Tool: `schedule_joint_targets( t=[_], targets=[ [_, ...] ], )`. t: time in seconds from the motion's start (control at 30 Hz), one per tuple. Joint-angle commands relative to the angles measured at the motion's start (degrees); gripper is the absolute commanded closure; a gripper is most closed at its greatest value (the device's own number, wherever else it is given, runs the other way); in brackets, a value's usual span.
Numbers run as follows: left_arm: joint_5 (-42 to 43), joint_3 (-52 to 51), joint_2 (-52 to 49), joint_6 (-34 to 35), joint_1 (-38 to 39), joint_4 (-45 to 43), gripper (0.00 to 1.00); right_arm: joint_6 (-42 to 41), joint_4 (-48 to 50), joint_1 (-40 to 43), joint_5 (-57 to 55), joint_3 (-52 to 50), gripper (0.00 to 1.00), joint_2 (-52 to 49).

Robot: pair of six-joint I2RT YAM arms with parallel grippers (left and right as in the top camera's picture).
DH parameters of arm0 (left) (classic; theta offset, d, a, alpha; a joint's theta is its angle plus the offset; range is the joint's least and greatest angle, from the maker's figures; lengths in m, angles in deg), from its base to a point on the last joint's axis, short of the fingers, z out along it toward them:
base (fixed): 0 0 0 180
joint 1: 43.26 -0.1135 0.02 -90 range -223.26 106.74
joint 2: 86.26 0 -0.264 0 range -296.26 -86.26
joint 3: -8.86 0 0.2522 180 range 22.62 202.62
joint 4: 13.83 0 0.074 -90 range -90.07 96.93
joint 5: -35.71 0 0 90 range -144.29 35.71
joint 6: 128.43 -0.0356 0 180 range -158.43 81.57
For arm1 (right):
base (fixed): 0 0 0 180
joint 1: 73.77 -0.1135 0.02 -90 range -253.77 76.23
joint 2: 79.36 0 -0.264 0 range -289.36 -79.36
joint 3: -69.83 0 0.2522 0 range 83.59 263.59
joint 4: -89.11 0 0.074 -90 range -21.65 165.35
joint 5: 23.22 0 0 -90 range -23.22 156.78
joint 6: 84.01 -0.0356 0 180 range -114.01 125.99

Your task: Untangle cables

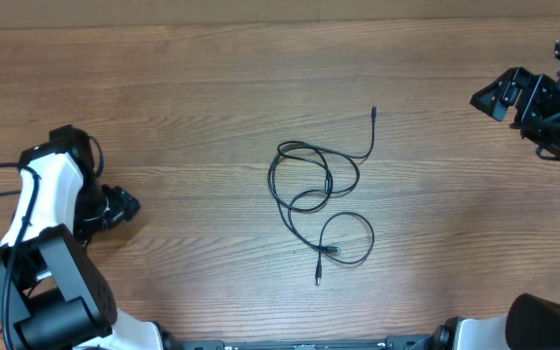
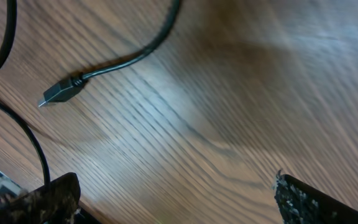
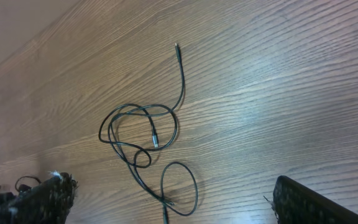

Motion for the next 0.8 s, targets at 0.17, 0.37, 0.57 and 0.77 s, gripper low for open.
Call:
schedule_joint_targets(
  t=[0.17,0.37,0.57,0.77],
  targets=[
    [-1.25,-1.38,-6.27,1.20,-5.97,0.09,0.00,0.28,-0.17,-0.28,-0.17,-0.02,0.00,0.04],
    [-6.16,-1.38,-8.63,1.25,-7.37,0.31,0.00,0.26,-0.24,-0.28,-0.17,-0.02,0.00,0.04],
    [-10.19,-1.38,-8.85,1.86,-10.21,-0.59,0.00,0.26,-0.26,-0.28,-0.15,-0.02,0.00,0.04],
    [-10.14,-1.38,-8.87,0.94,-16.83,-2.34,0.00,0.26,-0.26,-0.28,-0.15,-0.02,0.00,0.04]
  ],
)
